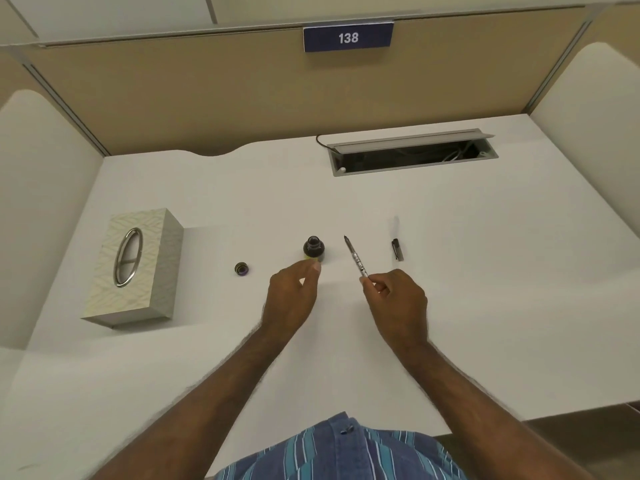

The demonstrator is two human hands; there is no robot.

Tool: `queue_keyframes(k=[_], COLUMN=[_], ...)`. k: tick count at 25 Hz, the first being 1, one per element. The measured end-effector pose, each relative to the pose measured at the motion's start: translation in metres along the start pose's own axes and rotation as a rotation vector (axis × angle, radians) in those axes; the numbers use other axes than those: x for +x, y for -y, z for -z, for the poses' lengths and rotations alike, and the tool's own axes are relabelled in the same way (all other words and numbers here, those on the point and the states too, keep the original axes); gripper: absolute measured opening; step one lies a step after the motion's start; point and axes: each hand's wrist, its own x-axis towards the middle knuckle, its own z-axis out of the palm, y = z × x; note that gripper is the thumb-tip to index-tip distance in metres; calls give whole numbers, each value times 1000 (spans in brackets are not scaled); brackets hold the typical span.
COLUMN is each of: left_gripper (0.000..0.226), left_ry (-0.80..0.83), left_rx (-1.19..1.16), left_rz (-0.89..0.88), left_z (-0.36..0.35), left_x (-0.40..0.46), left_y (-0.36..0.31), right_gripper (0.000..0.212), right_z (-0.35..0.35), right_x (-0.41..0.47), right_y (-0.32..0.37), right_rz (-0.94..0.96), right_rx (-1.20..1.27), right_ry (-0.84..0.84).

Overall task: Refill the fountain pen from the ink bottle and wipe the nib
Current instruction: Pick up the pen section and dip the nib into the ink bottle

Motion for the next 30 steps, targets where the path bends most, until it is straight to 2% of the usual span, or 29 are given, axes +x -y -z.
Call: queue_keyframes(k=[5, 10, 16, 19, 23, 27, 30], left_gripper=[27, 26, 26, 25, 26, 26, 25], left_ry=[177, 258, 300, 291, 293, 293, 271], left_rx=[-444, -596, -767, -804, -822, -842, -855], left_rz=[298, 363, 322, 286, 256, 238, 231], left_z=[5, 6, 13, 18, 24, 24, 24], left_x=[-3, -15, -20, -18, -15, -16, -18], left_y=[-31, -31, -29, -32, -35, -36, -37], right_gripper=[10, 18, 10, 6, 21, 11, 13], right_z=[21, 34, 41, 44, 49, 52, 52], right_x=[-31, -43, -42, -37, -35, -34, -32], right_y=[21, 33, 42, 44, 41, 42, 43], right_rz=[90, 47, -50, -208, -392, -428, -427], right_rx=[74, 67, 161, 387, 688, 802, 818], right_ry=[59, 149, 192, 352, 569, 489, 409])
